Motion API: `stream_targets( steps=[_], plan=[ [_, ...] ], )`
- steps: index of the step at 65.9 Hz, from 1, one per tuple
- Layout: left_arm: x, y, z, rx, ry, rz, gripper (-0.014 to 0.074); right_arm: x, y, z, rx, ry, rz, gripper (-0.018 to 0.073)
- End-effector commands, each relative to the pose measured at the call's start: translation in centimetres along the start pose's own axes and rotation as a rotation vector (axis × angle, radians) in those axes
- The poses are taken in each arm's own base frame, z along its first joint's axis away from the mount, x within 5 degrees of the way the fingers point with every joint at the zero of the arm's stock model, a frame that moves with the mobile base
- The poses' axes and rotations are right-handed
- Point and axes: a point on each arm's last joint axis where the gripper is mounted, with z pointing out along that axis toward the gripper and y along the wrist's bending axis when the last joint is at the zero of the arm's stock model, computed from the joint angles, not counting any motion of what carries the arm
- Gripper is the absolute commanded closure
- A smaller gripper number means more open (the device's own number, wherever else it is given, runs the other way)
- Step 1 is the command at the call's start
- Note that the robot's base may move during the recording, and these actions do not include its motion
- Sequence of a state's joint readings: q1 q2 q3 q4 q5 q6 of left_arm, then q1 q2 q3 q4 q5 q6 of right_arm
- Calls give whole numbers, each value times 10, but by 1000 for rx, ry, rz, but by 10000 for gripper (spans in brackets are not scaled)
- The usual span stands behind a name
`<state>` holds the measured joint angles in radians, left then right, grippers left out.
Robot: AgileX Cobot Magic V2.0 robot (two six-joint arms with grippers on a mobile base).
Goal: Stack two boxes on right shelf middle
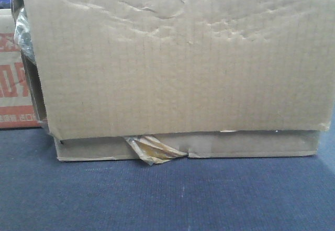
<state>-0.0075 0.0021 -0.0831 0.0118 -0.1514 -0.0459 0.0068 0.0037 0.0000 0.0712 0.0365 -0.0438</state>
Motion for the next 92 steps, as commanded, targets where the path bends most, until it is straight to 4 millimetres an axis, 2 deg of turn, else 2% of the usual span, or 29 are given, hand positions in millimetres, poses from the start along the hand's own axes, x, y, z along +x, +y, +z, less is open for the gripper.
stream_targets(
  steps=[1,9,13,16,21,23,28,37,38,42,48,51,59,68,72,81,92],
  plan=[
    [-38,-1,0,0,-46,12,708,-3,0,0,-2,-33,-3,713],
    [-87,-2,12,-13,45,57,675,-3,0,0,-2,-35,-3,713],
    [-112,-2,22,-22,90,71,587,-5,0,0,-1,-59,-3,713],
    [-120,-2,31,-27,142,74,527,-8,0,-1,1,-87,-3,713],
    [-140,-2,52,-35,223,73,354,-10,0,-1,1,-103,-3,713],
    [-149,-2,59,-38,241,75,309,-20,0,-2,-1,-118,-3,713],
    [-158,0,81,-51,336,91,233,-43,1,-7,-6,-123,-4,713],
    [-170,1,117,-70,479,100,213,-98,4,-21,-19,-116,-6,713],
    [-170,1,120,-71,499,99,213,-99,4,-20,-20,-84,-7,711],
    [-169,2,136,-74,559,96,213,-123,5,-19,-24,-56,-8,680],
    [-162,2,161,-73,656,83,213,-150,6,-7,-25,-23,-8,558],
    [-156,2,171,-73,699,78,213,-158,6,0,-25,-2,-8,463],
    [-136,3,200,-78,832,78,185,-169,7,27,-24,84,-7,220],
    [-110,8,223,-109,991,133,28,-173,8,47,-36,138,-10,-3],
    [-98,11,232,-114,1068,172,-21,-172,9,53,-43,159,-10,-10],
    [-72,25,252,-152,1163,193,-5,-165,11,68,-56,243,-11,-10],
    [-44,50,273,-123,1260,158,-5,-169,12,78,-59,327,-13,-10]
  ],
)
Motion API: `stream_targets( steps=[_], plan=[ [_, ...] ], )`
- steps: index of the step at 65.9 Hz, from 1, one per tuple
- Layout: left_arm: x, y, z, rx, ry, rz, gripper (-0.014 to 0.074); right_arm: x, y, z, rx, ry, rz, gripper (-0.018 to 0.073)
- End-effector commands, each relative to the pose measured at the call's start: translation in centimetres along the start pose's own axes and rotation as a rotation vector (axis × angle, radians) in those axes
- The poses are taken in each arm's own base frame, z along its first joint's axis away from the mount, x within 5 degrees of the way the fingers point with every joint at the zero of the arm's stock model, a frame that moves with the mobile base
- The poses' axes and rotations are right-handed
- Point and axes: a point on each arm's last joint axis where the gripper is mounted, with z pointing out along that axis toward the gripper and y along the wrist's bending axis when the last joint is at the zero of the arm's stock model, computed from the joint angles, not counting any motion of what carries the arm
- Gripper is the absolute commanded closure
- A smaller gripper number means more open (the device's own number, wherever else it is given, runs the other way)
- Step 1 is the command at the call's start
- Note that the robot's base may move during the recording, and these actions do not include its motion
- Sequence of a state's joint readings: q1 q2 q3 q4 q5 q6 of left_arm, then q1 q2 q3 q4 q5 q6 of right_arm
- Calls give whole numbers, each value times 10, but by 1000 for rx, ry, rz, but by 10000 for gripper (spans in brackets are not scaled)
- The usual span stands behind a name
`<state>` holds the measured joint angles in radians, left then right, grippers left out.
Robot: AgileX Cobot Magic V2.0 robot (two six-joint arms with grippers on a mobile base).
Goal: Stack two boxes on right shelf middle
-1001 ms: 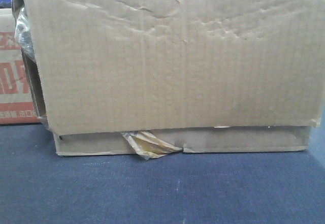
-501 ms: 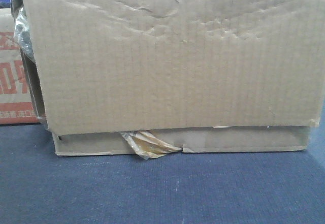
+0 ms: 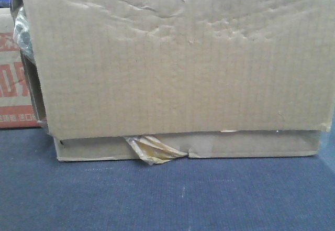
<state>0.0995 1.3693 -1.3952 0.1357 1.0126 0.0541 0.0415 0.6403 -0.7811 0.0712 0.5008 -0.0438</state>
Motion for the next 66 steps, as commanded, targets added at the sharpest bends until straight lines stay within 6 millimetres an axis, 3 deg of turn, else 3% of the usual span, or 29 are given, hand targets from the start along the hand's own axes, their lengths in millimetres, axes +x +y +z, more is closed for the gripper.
stream_targets(
  steps=[1,10,32,48,52,56,66],
  plan=[
    [-5,9,18,47,45,8,-5,-7,0,2,0,9,-6,-10],
    [-9,17,51,108,107,26,-5,-15,0,0,0,-18,-7,-10],
    [-6,14,120,129,217,29,-5,-15,0,0,0,-18,-7,-10],
    [-5,14,125,133,229,27,18,-15,0,0,0,-18,-7,-10],
    [-5,14,125,135,228,26,72,-15,0,0,0,-18,-7,-10],
    [-5,14,125,135,228,26,183,-15,0,0,0,-18,-7,-10],
    [-7,14,122,131,213,26,584,-15,0,0,0,-18,-7,-10]
  ],
)
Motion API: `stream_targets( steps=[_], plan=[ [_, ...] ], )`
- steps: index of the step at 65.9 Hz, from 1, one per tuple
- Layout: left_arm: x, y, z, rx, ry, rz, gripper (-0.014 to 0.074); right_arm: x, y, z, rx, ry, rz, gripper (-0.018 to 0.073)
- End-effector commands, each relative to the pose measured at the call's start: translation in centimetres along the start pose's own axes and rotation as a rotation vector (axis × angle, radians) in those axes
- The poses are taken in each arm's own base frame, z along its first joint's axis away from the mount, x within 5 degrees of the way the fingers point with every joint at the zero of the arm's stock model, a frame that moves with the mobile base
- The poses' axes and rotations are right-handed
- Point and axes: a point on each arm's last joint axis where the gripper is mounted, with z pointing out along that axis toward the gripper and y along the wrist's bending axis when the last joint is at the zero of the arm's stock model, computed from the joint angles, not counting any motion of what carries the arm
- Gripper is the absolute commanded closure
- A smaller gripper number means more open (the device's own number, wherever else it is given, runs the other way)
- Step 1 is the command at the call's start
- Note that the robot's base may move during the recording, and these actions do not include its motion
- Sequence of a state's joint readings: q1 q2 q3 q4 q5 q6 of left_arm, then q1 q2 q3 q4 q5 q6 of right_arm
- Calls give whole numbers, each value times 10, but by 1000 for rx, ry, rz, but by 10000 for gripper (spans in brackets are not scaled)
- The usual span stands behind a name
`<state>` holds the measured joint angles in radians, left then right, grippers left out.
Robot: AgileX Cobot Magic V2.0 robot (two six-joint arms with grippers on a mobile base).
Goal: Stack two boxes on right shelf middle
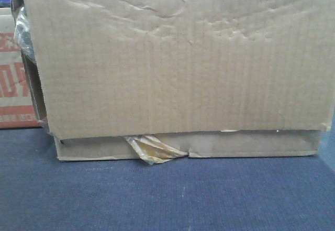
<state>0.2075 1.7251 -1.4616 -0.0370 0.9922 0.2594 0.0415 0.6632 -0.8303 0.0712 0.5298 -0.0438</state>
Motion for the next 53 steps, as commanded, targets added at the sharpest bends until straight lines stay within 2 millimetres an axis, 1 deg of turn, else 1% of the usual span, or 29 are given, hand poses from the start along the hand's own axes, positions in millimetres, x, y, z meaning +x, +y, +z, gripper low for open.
stream_targets(
  steps=[1,2,3,14,23,30,33,36,42,43,47,53],
  plan=[
    [-3,1,-10,-9,-47,-3,643,-4,0,0,2,-21,-6,-10],
    [-3,1,-11,-10,-53,-3,683,-4,0,0,2,-21,-6,-10],
    [-3,1,-11,-10,-53,-2,703,-4,0,0,2,-21,-6,-10],
    [-4,1,-37,-31,-138,-2,708,-4,0,0,2,-19,-6,-10],
    [-5,1,-72,-49,-218,-25,708,-4,0,0,2,-19,-6,-10],
    [-8,2,-112,-84,-299,-63,708,-4,0,0,2,-19,-6,-10],
    [-10,4,-135,-105,-356,-89,708,-4,0,0,2,-19,-6,-10],
    [-13,3,-163,-113,-441,-127,708,-4,0,0,2,-19,-6,-10],
    [-14,2,-205,-113,-570,-196,708,-4,0,0,2,-19,-6,-10],
    [-14,0,-215,-101,-602,-209,708,-4,0,0,2,-19,-6,-10],
    [-16,-8,-243,-52,-691,-215,708,-4,0,0,2,-17,-6,-10],
    [-18,-28,-270,68,-772,-191,708,-4,0,0,2,-17,-6,-10]
  ],
)
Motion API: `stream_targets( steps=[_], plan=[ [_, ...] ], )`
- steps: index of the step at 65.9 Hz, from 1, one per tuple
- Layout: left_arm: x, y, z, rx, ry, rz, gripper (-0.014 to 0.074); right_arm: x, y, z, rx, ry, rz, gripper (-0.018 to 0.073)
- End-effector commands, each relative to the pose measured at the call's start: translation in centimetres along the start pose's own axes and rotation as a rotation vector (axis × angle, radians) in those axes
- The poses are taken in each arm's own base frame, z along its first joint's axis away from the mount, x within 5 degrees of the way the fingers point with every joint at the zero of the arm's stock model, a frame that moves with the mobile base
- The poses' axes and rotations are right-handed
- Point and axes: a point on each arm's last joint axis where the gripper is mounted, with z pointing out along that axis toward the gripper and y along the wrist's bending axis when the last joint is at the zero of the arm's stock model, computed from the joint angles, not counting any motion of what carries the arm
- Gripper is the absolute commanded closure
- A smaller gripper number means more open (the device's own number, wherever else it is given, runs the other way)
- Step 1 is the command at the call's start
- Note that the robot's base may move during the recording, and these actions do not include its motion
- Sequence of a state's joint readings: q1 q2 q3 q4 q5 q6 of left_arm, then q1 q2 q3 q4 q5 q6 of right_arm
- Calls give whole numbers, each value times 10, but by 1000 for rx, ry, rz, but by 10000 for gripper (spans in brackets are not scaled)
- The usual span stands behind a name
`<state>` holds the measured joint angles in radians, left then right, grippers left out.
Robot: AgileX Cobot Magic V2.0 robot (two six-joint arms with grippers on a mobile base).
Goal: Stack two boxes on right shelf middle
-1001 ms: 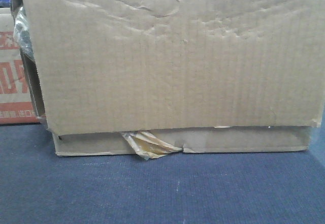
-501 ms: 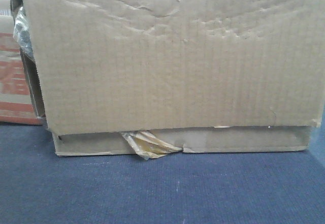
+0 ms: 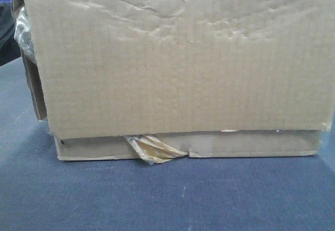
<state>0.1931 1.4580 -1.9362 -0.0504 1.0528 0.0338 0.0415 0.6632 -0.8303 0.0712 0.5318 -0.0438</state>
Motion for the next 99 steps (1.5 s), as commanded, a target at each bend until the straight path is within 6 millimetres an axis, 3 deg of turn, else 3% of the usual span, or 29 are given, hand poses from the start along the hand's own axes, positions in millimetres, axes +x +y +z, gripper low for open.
stream_targets(
  steps=[1,9,19,28,37,61,78,85,92,99],
  plan=[
    [-18,-22,-28,145,-96,-53,708,-4,0,0,2,-19,-6,-10],
    [-24,-55,-45,297,-135,-44,708,-4,0,0,2,-19,-6,-10],
    [-18,-104,-48,461,-94,-7,708,-4,0,0,2,-19,-6,-10],
    [-6,-147,-32,550,-17,34,708,-4,1,0,-5,-19,-8,-10],
    [12,-185,-1,537,93,69,708,-5,2,0,-17,-28,-11,-10],
    [56,-226,84,367,318,74,708,-5,2,0,-17,-28,-11,-10],
    [66,-230,96,350,374,80,701,-5,2,0,-17,-28,-11,-10],
    [66,-230,95,348,379,79,600,-5,2,0,-17,-28,-11,-10],
    [67,-230,95,345,387,81,386,-6,2,0,-17,-37,-11,-10],
    [65,-229,92,355,385,74,118,-7,3,0,-18,-58,-11,-10]
  ],
)
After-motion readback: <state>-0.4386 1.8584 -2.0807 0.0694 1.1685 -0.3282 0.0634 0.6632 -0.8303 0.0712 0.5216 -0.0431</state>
